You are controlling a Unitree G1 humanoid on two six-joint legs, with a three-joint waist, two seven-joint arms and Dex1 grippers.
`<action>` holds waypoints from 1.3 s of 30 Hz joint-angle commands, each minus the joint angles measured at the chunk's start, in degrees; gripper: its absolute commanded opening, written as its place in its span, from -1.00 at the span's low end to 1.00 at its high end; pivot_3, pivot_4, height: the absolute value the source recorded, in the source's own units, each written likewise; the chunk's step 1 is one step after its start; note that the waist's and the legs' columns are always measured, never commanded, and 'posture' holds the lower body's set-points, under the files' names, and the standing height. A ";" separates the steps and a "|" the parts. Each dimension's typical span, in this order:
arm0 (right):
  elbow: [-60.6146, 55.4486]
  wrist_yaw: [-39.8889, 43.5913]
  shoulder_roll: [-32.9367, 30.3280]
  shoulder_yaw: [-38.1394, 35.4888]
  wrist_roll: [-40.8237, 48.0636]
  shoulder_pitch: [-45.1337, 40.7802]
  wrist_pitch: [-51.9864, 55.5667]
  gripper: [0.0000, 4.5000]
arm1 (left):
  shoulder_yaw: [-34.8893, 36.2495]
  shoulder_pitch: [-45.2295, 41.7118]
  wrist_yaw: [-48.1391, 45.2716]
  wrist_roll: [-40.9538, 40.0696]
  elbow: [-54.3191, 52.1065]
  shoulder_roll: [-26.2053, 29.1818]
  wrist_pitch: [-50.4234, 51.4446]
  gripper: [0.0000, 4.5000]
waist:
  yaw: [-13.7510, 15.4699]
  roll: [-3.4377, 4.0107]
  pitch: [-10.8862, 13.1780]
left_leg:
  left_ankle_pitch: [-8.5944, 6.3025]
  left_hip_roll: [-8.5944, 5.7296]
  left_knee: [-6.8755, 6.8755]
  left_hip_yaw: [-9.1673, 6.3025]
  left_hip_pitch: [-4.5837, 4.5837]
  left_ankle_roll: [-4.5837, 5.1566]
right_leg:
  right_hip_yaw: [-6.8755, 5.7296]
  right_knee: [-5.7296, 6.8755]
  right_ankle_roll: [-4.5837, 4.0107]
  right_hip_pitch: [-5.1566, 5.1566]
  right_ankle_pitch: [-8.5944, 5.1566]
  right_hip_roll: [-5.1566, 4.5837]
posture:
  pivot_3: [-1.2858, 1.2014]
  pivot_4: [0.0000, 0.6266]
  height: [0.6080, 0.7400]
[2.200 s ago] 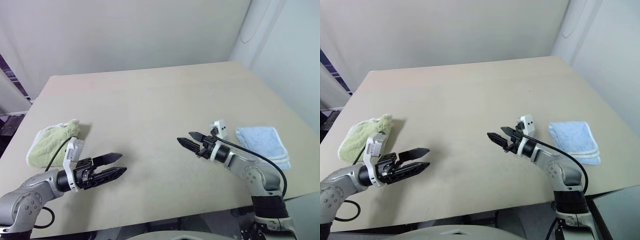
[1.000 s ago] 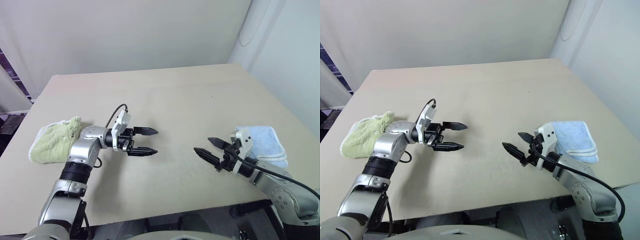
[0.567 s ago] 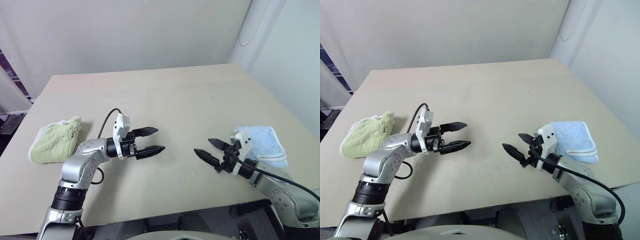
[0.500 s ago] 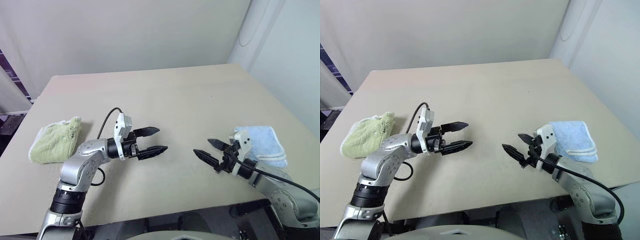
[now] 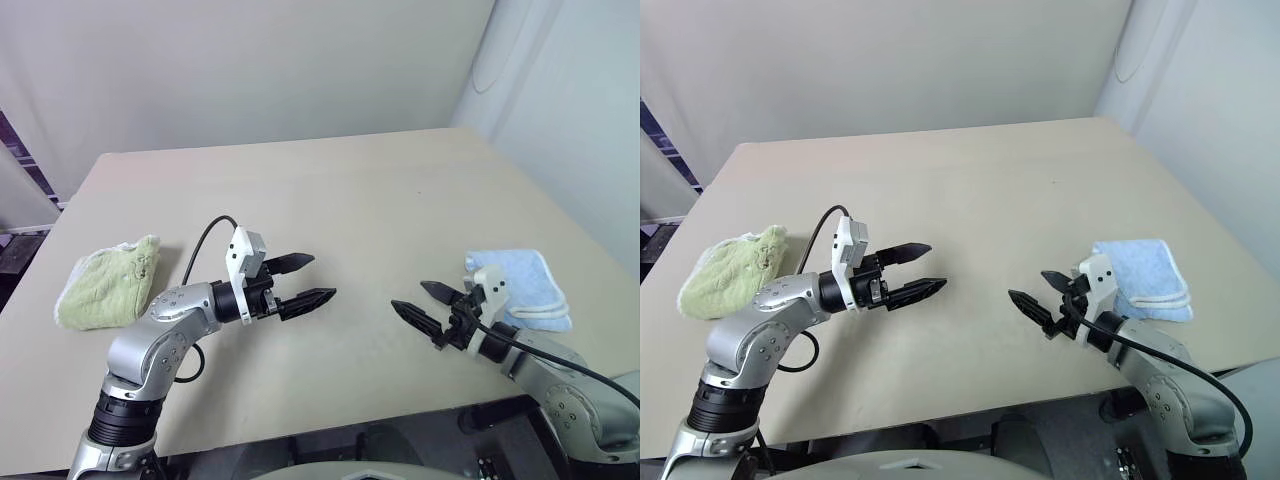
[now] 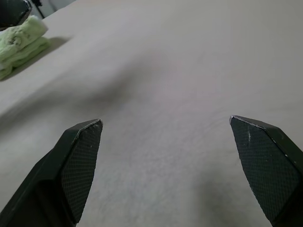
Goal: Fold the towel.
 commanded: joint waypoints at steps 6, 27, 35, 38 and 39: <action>6.10 2.47 0.44 5.56 -1.67 -10.52 -0.17 1.00 | 5.09 5.38 3.23 -0.43 -5.65 3.33 -2.32 0.98 | 0.31 -0.03 0.02 | 0.00 0.01 -0.04 0.08 -0.05 0.00 | 0.10 0.01 -0.01 -0.11 0.01 0.00 | 0.03 -1.00 1.00; 10.34 4.69 -1.16 3.81 -4.00 -13.45 -1.84 1.00 | -0.68 8.56 -2.84 10.34 11.51 -3.36 -25.66 0.98 | 0.23 -0.04 0.02 | -0.01 0.00 -0.05 0.25 -0.15 -0.01 | 0.22 -0.01 -0.05 -0.26 0.05 -0.06 | 0.03 -1.00 1.00; 11.52 4.92 -0.50 4.51 -4.96 -13.56 -3.28 1.00 | 0.63 10.65 -3.27 10.09 12.42 -3.17 -28.17 0.98 | 0.26 -0.04 0.02 | 0.00 0.00 -0.05 0.27 -0.15 0.00 | 0.23 -0.01 -0.03 -0.25 0.06 -0.06 | 0.03 -1.00 1.00; 11.51 4.94 -0.01 5.31 -5.46 -13.33 -3.45 1.00 | 1.66 11.92 -4.51 9.99 13.58 -2.34 -29.44 0.98 | 0.16 -0.04 0.02 | -0.01 0.01 -0.05 0.27 -0.14 -0.01 | 0.24 0.00 -0.02 -0.26 0.06 -0.06 | 0.03 -1.00 1.00; 11.51 5.08 0.08 5.62 -5.55 -13.23 -3.43 1.00 | 2.23 12.06 -4.89 10.09 14.55 -2.15 -30.27 0.98 | 0.19 -0.04 0.02 | -0.01 0.01 -0.05 0.27 -0.14 -0.01 | 0.23 0.00 -0.03 -0.26 0.06 -0.06 | 0.03 -1.00 1.00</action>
